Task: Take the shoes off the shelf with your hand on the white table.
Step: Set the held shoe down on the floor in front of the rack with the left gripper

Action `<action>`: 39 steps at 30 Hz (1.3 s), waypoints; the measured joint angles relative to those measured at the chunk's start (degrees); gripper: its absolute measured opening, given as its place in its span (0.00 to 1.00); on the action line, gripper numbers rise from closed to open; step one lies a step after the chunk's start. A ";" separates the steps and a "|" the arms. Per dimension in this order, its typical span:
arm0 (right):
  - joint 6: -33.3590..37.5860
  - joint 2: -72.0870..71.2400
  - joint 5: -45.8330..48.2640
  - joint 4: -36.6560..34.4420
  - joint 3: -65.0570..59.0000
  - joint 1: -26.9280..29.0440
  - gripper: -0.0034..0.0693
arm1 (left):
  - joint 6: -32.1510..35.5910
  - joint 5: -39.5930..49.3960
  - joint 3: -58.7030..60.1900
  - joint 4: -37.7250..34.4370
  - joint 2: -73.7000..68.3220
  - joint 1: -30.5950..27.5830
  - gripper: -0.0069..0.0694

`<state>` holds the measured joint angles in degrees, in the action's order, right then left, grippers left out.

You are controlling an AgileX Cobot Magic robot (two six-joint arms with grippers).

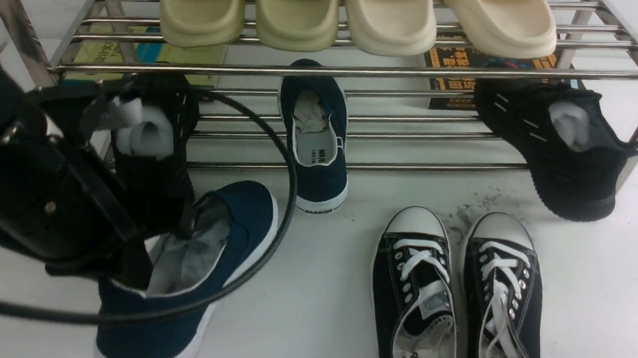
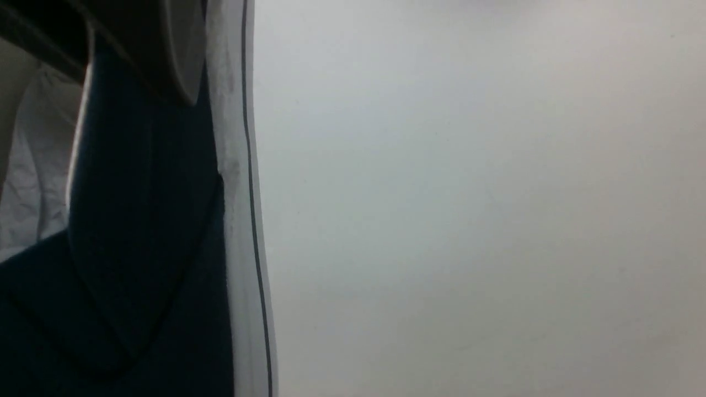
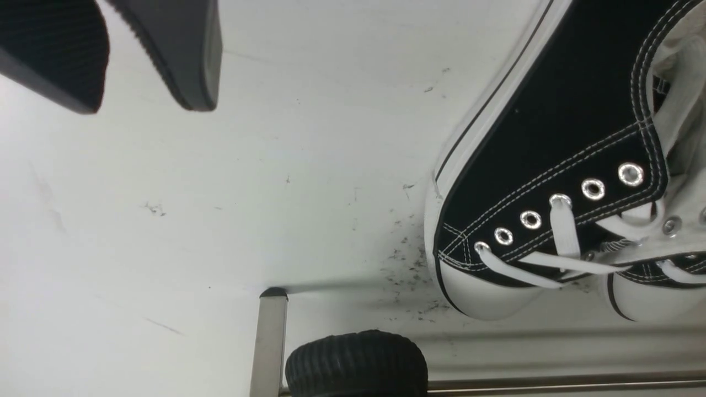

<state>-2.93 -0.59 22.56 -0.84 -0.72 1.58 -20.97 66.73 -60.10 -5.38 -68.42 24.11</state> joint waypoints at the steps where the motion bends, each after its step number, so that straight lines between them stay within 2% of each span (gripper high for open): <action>1: 0.00 0.00 0.00 0.00 0.00 0.00 0.38 | 0.00 -1.05 1.60 -0.31 0.56 0.00 0.14; 6: 0.00 0.00 0.00 0.00 0.00 0.00 0.38 | 0.00 -6.74 8.34 -2.20 1.05 0.00 0.14; 12: 0.00 0.00 0.00 0.00 0.00 0.00 0.38 | 0.00 -23.65 19.92 -7.29 0.88 0.00 0.14; 16: 0.00 0.00 0.00 0.00 0.00 0.00 0.38 | 0.00 -28.68 22.66 -8.89 -0.18 0.00 0.14; 27: 0.00 0.00 0.00 0.00 0.00 0.00 0.38 | 1.35 -29.31 22.98 -10.37 -6.32 0.18 0.16; 39: 0.00 0.00 0.00 0.00 0.00 0.00 0.38 | 3.11 -29.74 22.98 -12.59 -6.57 0.18 0.18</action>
<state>-2.93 -0.59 22.56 -0.84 -0.72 1.58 -17.86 36.99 -37.11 -17.97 -74.99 24.29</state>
